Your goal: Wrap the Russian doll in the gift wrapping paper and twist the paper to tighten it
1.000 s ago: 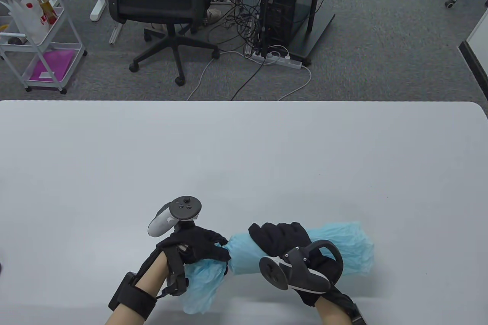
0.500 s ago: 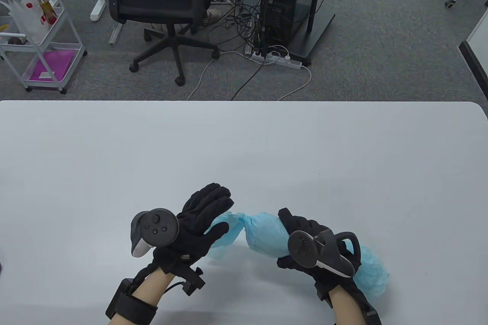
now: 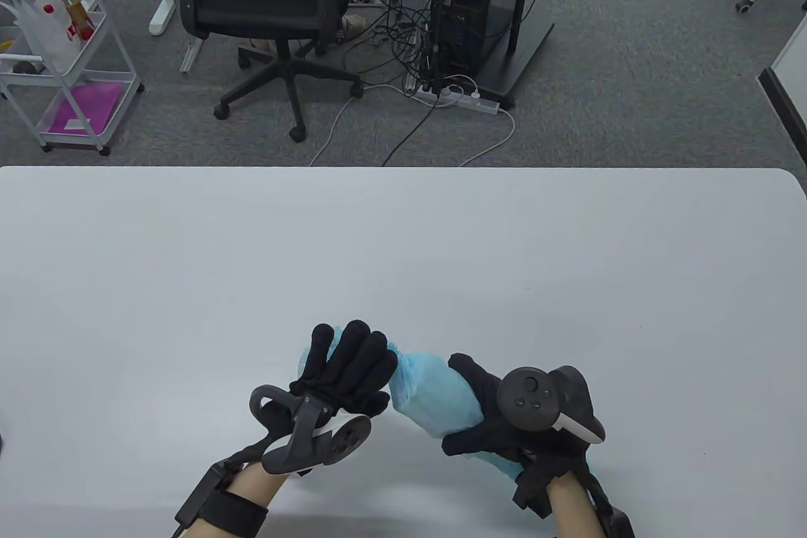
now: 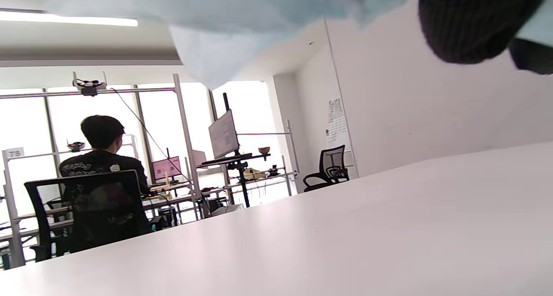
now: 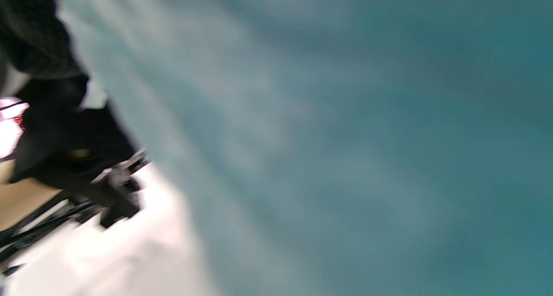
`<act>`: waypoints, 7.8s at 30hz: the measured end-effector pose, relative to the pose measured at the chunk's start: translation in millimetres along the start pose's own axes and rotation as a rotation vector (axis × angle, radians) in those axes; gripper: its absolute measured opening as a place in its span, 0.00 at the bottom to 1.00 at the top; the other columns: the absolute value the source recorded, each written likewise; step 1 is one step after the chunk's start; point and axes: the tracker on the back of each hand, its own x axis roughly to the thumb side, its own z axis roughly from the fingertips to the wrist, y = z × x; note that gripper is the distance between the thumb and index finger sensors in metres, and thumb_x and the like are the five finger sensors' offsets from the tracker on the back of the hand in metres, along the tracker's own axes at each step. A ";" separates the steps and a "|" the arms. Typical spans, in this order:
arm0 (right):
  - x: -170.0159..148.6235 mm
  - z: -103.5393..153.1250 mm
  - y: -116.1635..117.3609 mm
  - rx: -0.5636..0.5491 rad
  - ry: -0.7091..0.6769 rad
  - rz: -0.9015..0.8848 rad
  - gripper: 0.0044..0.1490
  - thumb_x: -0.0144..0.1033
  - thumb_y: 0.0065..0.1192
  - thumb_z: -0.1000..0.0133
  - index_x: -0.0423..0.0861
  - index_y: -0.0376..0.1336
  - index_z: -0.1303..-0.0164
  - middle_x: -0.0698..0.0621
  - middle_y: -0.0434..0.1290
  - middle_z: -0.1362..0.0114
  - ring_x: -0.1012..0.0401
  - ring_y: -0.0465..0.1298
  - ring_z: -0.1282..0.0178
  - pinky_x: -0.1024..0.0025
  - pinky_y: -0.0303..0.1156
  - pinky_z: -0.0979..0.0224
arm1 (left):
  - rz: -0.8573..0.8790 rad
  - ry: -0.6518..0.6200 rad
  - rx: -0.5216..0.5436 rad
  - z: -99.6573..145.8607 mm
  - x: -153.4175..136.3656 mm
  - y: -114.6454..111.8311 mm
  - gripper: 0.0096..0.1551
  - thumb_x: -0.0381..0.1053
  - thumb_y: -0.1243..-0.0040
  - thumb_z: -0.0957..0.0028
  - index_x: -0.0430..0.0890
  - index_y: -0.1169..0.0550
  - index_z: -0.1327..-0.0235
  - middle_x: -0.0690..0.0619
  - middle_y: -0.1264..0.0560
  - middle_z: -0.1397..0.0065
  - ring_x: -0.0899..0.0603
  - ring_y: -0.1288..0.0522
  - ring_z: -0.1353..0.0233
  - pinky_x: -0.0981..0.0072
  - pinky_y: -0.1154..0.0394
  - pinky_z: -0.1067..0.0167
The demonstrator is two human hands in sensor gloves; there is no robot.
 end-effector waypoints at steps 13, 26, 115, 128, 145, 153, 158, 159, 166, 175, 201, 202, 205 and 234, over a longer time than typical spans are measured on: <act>2.7 -4.7 8.6 0.066 -0.035 -0.045 0.72 0.74 0.70 0.65 0.48 0.45 0.18 0.46 0.72 0.25 0.55 0.82 0.36 0.48 0.78 0.37 | 0.391 -0.020 -0.092 -13.9 -24.0 13.8 0.36 0.52 0.45 0.46 0.71 0.47 0.30 0.69 0.32 0.25 0.60 0.18 0.42 0.63 0.27 0.23; 11.8 -2.9 12.9 0.033 0.000 0.187 0.72 0.68 0.75 0.66 0.56 0.42 0.18 0.50 0.68 0.20 0.56 0.78 0.27 0.45 0.72 0.27 | 1.058 -0.172 -0.732 -32.6 -41.7 -19.4 0.28 0.52 0.37 0.55 0.45 0.24 0.41 0.49 0.14 0.47 0.54 0.11 0.71 0.59 0.15 0.53; 36.2 -10.0 32.8 -0.028 0.061 0.405 0.69 0.68 0.66 0.59 0.44 0.41 0.18 0.50 0.60 0.13 0.54 0.70 0.17 0.42 0.64 0.19 | 0.013 -0.163 -0.100 -9.9 54.6 15.9 0.76 0.70 0.20 0.82 0.56 0.52 0.24 0.61 0.39 0.21 0.45 0.28 0.21 0.59 0.21 0.33; 23.7 14.5 3.7 -0.322 0.228 0.729 0.73 0.66 0.63 0.51 0.61 0.15 0.26 0.64 0.23 0.10 0.60 0.26 0.04 0.44 0.27 0.08 | 0.260 0.117 -0.185 -22.7 -26.6 7.6 0.70 0.69 0.19 0.82 0.61 0.45 0.25 0.61 0.38 0.21 0.45 0.27 0.22 0.58 0.22 0.33; -17.8 0.4 0.0 -0.154 0.205 0.019 0.32 0.49 0.70 0.47 0.48 0.64 0.37 0.59 0.82 0.48 0.75 0.82 0.65 0.65 0.82 0.50 | 0.176 0.016 -0.087 -13.9 -12.4 17.3 0.70 0.68 0.20 0.80 0.66 0.50 0.26 0.68 0.42 0.20 0.49 0.32 0.17 0.59 0.25 0.27; -40.8 -6.8 8.5 0.096 -0.005 -0.551 0.33 0.49 0.69 0.48 0.37 0.66 0.44 0.58 0.84 0.57 0.77 0.81 0.75 0.68 0.83 0.64 | 0.170 -0.005 -0.051 -12.6 -11.4 19.1 0.71 0.68 0.20 0.78 0.70 0.53 0.28 0.71 0.45 0.19 0.52 0.35 0.15 0.58 0.27 0.24; -50.5 -10.2 24.6 0.272 -0.039 -0.778 0.42 0.56 0.66 0.49 0.34 0.63 0.39 0.55 0.84 0.51 0.75 0.83 0.68 0.67 0.83 0.60 | 0.127 -0.014 -0.049 -10.4 -13.2 18.1 0.71 0.68 0.20 0.77 0.71 0.54 0.29 0.72 0.46 0.19 0.53 0.36 0.14 0.57 0.28 0.22; -51.9 -12.3 29.2 0.259 -0.057 -0.842 0.41 0.55 0.65 0.48 0.33 0.64 0.41 0.54 0.84 0.51 0.75 0.84 0.69 0.67 0.84 0.61 | 0.125 -0.013 -0.045 -9.7 -13.5 17.3 0.71 0.68 0.20 0.78 0.71 0.54 0.29 0.72 0.46 0.19 0.54 0.36 0.14 0.57 0.28 0.22; -57.3 -19.4 55.9 0.330 -0.076 -1.191 0.31 0.50 0.62 0.44 0.32 0.70 0.56 0.54 0.86 0.67 0.77 0.80 0.83 0.71 0.83 0.75 | 0.131 -0.037 -0.026 -9.5 -8.9 19.7 0.71 0.68 0.20 0.76 0.72 0.55 0.29 0.73 0.48 0.18 0.54 0.37 0.13 0.57 0.30 0.21; -55.0 -23.1 71.3 0.385 -0.114 -1.323 0.29 0.49 0.60 0.42 0.32 0.71 0.61 0.55 0.85 0.73 0.78 0.77 0.88 0.72 0.83 0.77 | 0.146 -0.049 -0.023 -7.6 -10.2 18.5 0.70 0.68 0.20 0.75 0.72 0.55 0.29 0.73 0.47 0.18 0.54 0.37 0.13 0.56 0.30 0.20; 24.2 12.8 5.5 -0.143 0.095 0.383 0.54 0.66 0.46 0.38 0.66 0.18 0.24 0.68 0.23 0.10 0.66 0.25 0.04 0.51 0.17 0.10 | 0.235 0.237 -0.128 -12.8 -48.2 -4.6 0.69 0.71 0.22 0.79 0.65 0.49 0.26 0.66 0.40 0.20 0.48 0.29 0.19 0.57 0.24 0.29; 26.9 11.9 8.8 -0.150 0.122 0.473 0.56 0.67 0.47 0.39 0.66 0.16 0.25 0.69 0.21 0.11 0.67 0.23 0.05 0.52 0.16 0.10 | 0.245 0.240 -0.129 -12.8 -49.8 -5.0 0.70 0.72 0.22 0.80 0.65 0.49 0.26 0.66 0.40 0.20 0.48 0.29 0.20 0.57 0.23 0.30; 28.6 8.8 18.2 -0.191 0.203 0.667 0.62 0.69 0.48 0.39 0.64 0.10 0.29 0.67 0.14 0.13 0.66 0.17 0.08 0.51 0.15 0.11 | 0.322 0.239 -0.150 -13.1 -53.9 -5.6 0.70 0.72 0.22 0.81 0.64 0.48 0.26 0.65 0.39 0.21 0.47 0.28 0.21 0.57 0.23 0.31; -15.0 1.4 3.8 -0.064 0.115 -0.155 0.30 0.41 0.57 0.38 0.46 0.55 0.27 0.52 0.75 0.34 0.66 0.80 0.57 0.63 0.79 0.52 | 0.197 0.049 -0.132 -11.0 -24.3 -2.5 0.69 0.70 0.22 0.79 0.68 0.51 0.27 0.69 0.43 0.19 0.50 0.32 0.17 0.56 0.26 0.26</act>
